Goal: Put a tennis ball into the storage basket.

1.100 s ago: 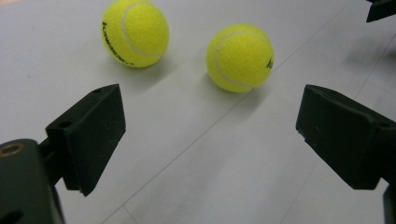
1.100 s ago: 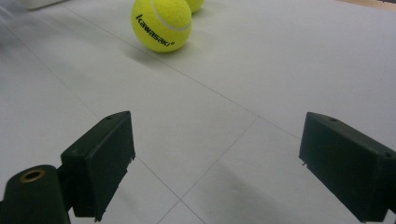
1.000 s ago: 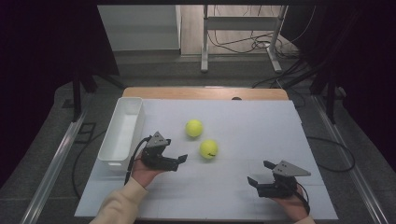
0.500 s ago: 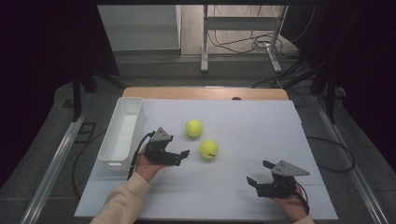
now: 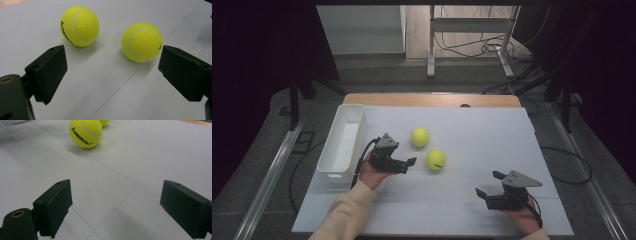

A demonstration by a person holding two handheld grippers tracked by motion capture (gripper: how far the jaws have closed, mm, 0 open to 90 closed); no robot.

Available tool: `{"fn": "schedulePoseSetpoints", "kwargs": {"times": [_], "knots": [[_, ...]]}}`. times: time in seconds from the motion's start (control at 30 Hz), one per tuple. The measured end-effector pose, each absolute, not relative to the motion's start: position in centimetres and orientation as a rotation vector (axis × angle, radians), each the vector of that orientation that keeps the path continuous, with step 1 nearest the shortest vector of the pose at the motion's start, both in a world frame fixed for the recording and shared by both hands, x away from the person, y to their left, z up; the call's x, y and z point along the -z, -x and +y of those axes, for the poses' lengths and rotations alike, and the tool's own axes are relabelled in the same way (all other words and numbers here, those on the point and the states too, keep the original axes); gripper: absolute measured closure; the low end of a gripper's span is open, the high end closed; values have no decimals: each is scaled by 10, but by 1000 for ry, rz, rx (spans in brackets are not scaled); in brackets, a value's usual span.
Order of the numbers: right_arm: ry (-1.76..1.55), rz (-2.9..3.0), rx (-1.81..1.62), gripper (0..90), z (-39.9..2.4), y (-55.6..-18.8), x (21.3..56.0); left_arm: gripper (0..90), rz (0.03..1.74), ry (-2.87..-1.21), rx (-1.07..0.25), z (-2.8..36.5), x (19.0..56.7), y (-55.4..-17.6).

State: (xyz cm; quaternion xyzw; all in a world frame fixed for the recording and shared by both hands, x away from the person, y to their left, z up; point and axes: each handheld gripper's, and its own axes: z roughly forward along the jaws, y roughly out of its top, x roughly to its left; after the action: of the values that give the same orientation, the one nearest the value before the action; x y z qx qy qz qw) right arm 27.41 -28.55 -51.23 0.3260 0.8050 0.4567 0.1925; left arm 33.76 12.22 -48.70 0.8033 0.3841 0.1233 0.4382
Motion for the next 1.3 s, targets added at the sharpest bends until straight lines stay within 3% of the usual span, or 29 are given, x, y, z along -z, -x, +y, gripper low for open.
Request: {"fn": "schedulePoseSetpoints", "kwargs": {"times": [1.3], "knots": [[-917, 2260, -1273, 108, -287, -274, 512, 90, 1018, -2045, -305, 102, 481, -391]]}}
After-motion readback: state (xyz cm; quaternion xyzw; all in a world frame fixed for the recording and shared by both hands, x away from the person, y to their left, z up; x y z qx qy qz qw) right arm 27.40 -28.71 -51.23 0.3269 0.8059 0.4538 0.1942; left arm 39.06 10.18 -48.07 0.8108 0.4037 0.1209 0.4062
